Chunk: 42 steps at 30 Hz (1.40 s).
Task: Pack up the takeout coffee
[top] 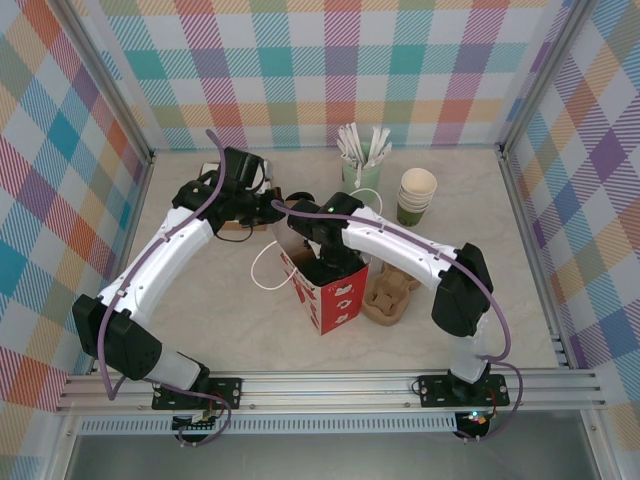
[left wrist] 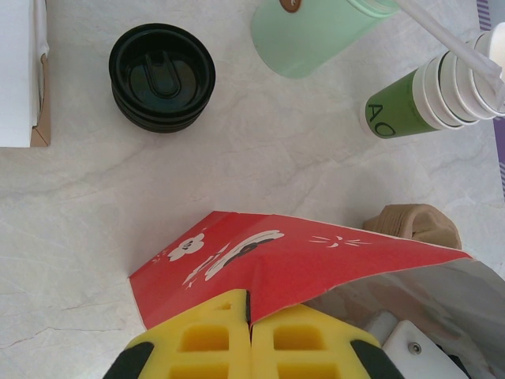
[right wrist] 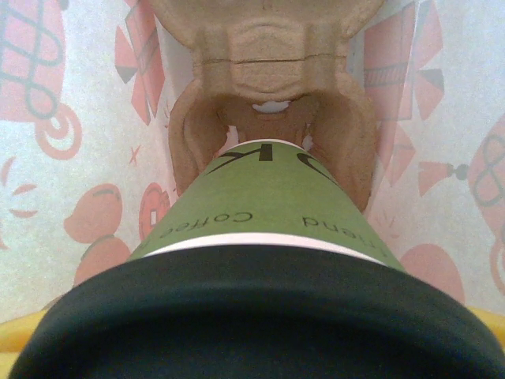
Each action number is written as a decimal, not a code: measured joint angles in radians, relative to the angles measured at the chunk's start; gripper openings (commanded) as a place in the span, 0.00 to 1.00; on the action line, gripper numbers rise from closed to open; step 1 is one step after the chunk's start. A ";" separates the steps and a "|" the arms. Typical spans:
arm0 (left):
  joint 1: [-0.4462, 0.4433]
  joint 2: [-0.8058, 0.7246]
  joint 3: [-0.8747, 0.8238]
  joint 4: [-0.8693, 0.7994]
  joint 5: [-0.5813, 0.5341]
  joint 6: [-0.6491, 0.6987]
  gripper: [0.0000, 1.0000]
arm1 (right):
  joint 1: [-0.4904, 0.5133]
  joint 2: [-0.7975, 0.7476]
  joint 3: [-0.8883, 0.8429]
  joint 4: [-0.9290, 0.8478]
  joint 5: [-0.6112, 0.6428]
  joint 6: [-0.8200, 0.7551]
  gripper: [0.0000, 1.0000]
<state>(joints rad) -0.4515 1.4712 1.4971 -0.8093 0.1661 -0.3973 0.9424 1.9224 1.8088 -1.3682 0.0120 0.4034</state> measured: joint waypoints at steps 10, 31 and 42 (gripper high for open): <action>0.000 0.000 0.000 0.000 0.000 0.000 0.04 | 0.000 0.000 0.000 0.021 0.007 0.000 0.73; 0.000 0.000 0.000 0.000 0.000 0.000 0.04 | 0.000 0.000 -0.001 0.029 0.022 0.000 0.73; 0.000 0.000 0.000 0.000 0.000 0.000 0.04 | 0.000 0.000 -0.001 0.035 0.041 0.000 0.73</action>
<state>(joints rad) -0.4515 1.4712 1.4971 -0.8093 0.1661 -0.3969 0.9424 1.9224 1.8080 -1.3327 0.0528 0.4030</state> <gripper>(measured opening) 0.046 0.833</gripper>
